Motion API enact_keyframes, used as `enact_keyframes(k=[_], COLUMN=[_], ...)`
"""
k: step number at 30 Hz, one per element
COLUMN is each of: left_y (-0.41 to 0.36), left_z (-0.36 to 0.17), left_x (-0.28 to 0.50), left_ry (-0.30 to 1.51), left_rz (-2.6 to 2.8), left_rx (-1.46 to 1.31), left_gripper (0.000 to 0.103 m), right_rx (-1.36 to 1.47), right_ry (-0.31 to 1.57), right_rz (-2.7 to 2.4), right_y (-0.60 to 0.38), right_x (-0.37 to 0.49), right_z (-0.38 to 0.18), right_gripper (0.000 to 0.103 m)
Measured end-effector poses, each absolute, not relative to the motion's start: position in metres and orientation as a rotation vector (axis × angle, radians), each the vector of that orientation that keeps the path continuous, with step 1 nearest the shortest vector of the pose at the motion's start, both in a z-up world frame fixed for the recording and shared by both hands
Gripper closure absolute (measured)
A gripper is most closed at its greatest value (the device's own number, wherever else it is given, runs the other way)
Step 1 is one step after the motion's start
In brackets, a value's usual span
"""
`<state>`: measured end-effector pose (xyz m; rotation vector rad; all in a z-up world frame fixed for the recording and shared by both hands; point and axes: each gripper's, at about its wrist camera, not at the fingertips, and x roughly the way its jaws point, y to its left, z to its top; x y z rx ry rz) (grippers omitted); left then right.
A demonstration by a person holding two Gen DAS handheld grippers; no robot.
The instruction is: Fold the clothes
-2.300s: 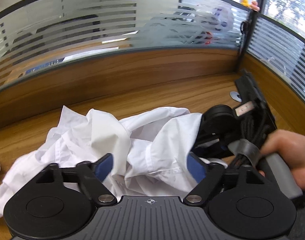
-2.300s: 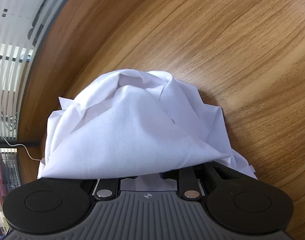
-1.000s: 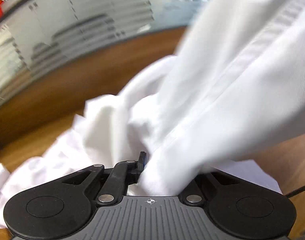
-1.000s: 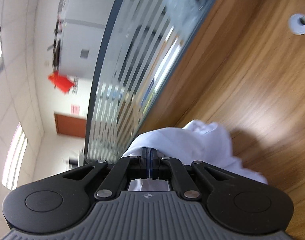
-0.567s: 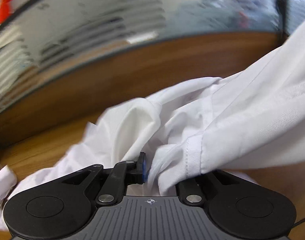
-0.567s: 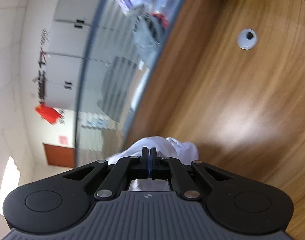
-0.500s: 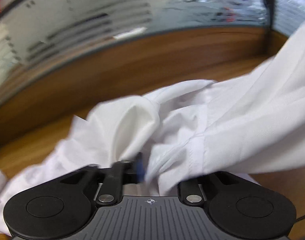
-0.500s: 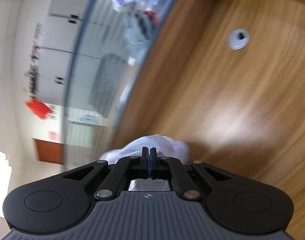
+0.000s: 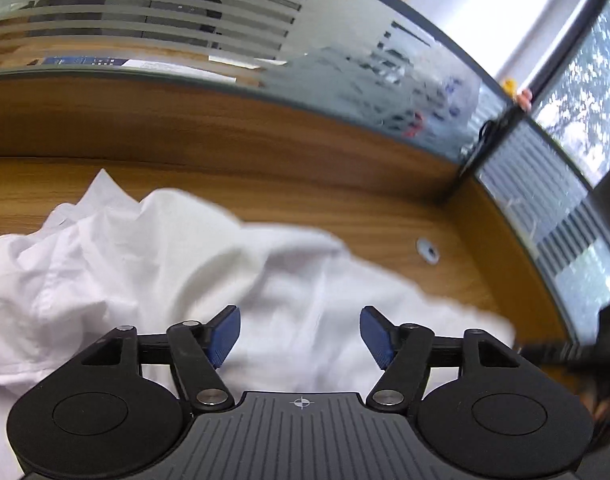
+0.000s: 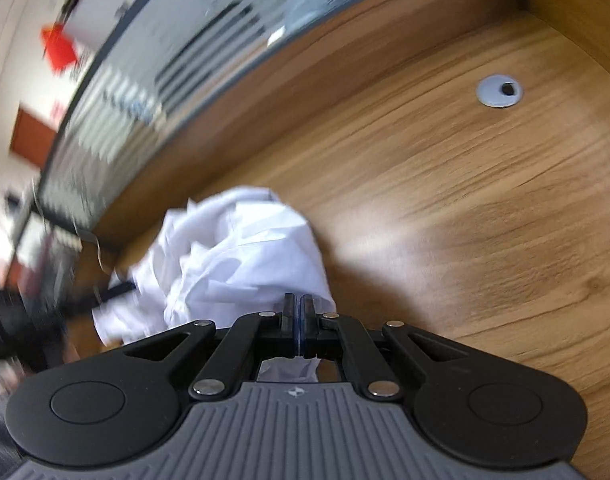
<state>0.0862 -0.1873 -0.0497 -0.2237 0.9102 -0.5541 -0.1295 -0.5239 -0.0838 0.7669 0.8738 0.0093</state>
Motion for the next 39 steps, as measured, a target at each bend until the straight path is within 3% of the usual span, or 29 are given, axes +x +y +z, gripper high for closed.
enact_keyframes(k=[9, 13, 18, 21, 22, 25, 30, 33, 35, 36, 37, 39], left_y=[-0.238, -0.254, -0.273, -0.285, -0.288, -0.298, -0.312, -0.316, -0.317, -0.316, -0.314, -0.312], left_z=[-0.062, -0.069, -0.078, -0.084, -0.086, -0.094, -0.106, -0.111, -0.112, -0.112, -0.111, -0.105], left_x=[0.119, 0.126, 0.135, 0.142, 0.145, 0.151, 0.159, 0.156, 0.151, 0.149, 0.145, 0.141], left_ry=[0.980, 1.023, 1.076, 1.108, 1.123, 1.166, 1.239, 1.283, 1.275, 1.265, 1.250, 1.211], left_rz=[-0.550, -0.565, -0.576, -0.559, -0.551, -0.525, -0.484, -0.464, -0.446, -0.445, -0.444, -0.425], left_rx=[-0.136, -0.128, -0.119, -0.109, -0.106, -0.096, -0.069, -0.020, 0.021, 0.033, 0.031, 0.045], left_gripper=[0.032, 0.028, 0.025, 0.021, 0.020, 0.018, 0.019, 0.036, 0.071, 0.076, 0.089, 0.094], right_rx=[0.693, 0.747, 0.835, 0.832, 0.810, 0.707, 0.527, 0.431, 0.391, 0.375, 0.362, 0.340], right_ry=[0.925, 0.914, 0.898, 0.907, 0.907, 0.906, 0.868, 0.837, 0.816, 0.810, 0.807, 0.802], right_rz=[-0.025, -0.046, -0.038, -0.007, 0.000, 0.015, 0.050, 0.075, 0.092, 0.091, 0.085, 0.064], right_y=[-0.499, -0.502, -0.505, -0.502, -0.499, -0.489, -0.467, -0.454, -0.447, -0.444, -0.442, -0.437], right_x=[-0.136, -0.141, -0.138, -0.132, -0.130, -0.127, -0.129, -0.134, -0.137, -0.138, -0.139, -0.141], right_z=[-0.127, -0.140, -0.165, -0.169, -0.166, -0.150, -0.114, -0.092, -0.080, -0.075, -0.072, -0.068], right_gripper=[0.095, 0.080, 0.074, 0.080, 0.092, 0.098, 0.099, 0.100, 0.100, 0.100, 0.100, 0.101])
